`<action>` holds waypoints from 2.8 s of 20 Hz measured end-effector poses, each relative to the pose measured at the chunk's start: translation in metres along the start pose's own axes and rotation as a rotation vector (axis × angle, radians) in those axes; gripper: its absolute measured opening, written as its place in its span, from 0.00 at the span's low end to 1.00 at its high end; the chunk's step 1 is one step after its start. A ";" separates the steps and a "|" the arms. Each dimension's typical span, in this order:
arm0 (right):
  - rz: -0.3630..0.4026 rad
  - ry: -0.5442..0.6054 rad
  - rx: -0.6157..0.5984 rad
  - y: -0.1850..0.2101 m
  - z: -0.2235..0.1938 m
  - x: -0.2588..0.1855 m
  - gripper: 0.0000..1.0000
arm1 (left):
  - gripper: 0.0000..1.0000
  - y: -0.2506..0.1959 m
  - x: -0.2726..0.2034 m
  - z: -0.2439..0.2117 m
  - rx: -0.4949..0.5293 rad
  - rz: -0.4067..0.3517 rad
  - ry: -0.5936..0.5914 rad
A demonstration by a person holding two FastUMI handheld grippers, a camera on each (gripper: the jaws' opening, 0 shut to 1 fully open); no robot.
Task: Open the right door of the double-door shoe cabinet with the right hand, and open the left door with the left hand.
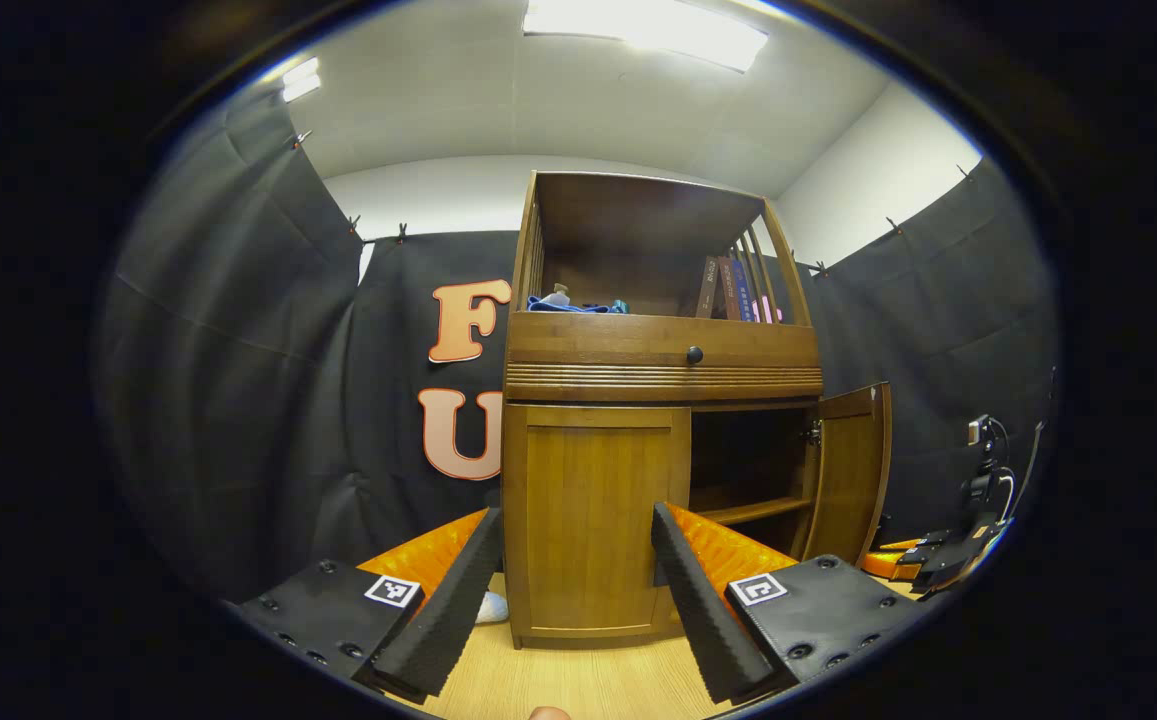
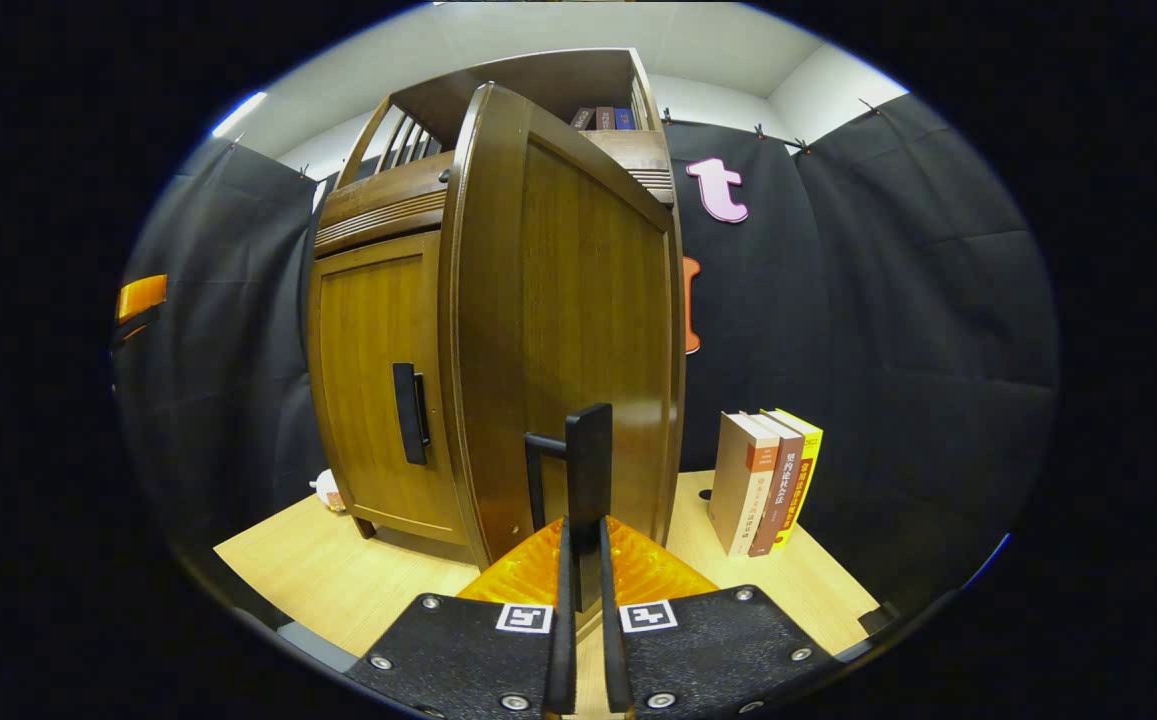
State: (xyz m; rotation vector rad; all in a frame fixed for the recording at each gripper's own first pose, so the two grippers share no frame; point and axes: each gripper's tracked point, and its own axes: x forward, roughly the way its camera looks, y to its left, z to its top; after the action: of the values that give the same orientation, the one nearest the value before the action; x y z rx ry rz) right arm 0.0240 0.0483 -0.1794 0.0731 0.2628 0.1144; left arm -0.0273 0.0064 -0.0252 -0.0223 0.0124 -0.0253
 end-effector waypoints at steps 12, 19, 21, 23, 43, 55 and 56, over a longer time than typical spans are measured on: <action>-0.084 -0.009 0.006 -0.061 0.000 -0.017 0.10 | 0.99 -0.024 0.001 0.000 0.011 -0.021 0.007; -0.085 -0.011 -0.027 -0.093 -0.001 -0.021 0.04 | 0.97 -0.033 0.010 -0.010 0.016 -0.021 0.025; -0.092 -0.015 -0.021 -0.105 -0.001 -0.020 0.00 | 0.96 -0.038 0.013 -0.014 0.016 -0.024 0.034; -0.095 -0.020 -0.017 -0.116 -0.001 -0.020 0.04 | 0.96 -0.041 0.016 -0.017 0.018 -0.026 0.041; -0.063 -0.106 0.018 -0.162 0.020 -0.057 0.24 | 0.94 -0.126 0.130 -0.117 0.006 -0.096 0.123; -0.174 -0.131 0.045 -0.205 0.019 -0.072 0.92 | 0.94 -0.137 0.206 -0.197 -0.011 -0.102 0.194; -0.177 -0.132 0.043 -0.207 0.018 -0.070 0.92 | 0.94 -0.137 0.211 -0.200 -0.018 -0.109 0.190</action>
State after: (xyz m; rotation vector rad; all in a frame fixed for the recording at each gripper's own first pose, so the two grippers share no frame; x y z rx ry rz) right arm -0.0172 -0.1662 -0.1619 0.0989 0.1386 -0.0722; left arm 0.1778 -0.1403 -0.2244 -0.0388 0.2018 -0.1367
